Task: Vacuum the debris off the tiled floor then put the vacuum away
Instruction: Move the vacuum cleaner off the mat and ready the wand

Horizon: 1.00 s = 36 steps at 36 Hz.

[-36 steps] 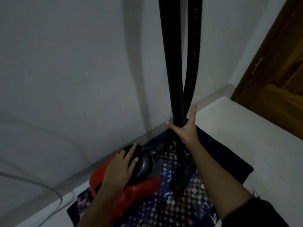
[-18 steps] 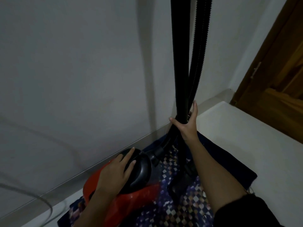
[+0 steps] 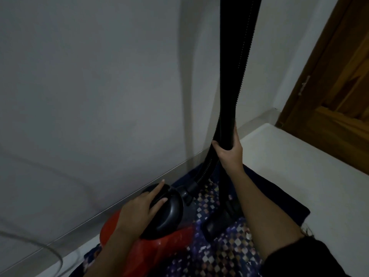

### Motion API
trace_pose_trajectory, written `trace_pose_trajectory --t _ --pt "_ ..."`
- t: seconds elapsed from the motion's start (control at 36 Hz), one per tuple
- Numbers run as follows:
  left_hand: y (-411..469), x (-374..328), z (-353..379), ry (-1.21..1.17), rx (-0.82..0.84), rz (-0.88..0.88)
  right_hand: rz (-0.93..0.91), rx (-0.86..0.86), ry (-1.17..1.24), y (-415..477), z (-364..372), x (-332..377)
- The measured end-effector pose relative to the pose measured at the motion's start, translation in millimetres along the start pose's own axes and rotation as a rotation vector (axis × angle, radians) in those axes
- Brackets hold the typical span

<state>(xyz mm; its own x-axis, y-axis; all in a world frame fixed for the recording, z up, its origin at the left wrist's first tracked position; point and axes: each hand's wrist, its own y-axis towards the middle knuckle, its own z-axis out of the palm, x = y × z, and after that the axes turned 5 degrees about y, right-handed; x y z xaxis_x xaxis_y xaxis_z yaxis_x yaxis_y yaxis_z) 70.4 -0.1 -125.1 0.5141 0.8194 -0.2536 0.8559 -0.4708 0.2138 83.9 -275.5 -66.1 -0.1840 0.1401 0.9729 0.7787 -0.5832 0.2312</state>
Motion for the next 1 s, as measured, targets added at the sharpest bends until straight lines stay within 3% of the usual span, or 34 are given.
trace_pose_trajectory --t 0.22,0.42,0.78,0.92,1.0 --pt "-6.5 -3.9 -2.2 -0.044 0.056 0.061 -0.051 -0.013 -0.061 -22.9 -18.5 16.5" --pt "-21.2 -49.1 -33.9 -0.053 0.136 0.111 -0.009 -0.122 -0.121 -41.6 -60.9 52.4" --pt "-43.3 -198.6 -157.0 -0.162 0.531 0.237 0.05 -0.37 -0.24 -100.6 -204.2 227.9" --pt "-66.7 -263.2 -212.2 -0.142 0.52 0.48 0.077 -0.462 -0.308 -147.7 -264.6 306.9" --pt "-82.0 -301.8 -245.9 -0.228 0.691 0.457 0.087 -0.54 -0.35 -185.0 -299.8 351.2"
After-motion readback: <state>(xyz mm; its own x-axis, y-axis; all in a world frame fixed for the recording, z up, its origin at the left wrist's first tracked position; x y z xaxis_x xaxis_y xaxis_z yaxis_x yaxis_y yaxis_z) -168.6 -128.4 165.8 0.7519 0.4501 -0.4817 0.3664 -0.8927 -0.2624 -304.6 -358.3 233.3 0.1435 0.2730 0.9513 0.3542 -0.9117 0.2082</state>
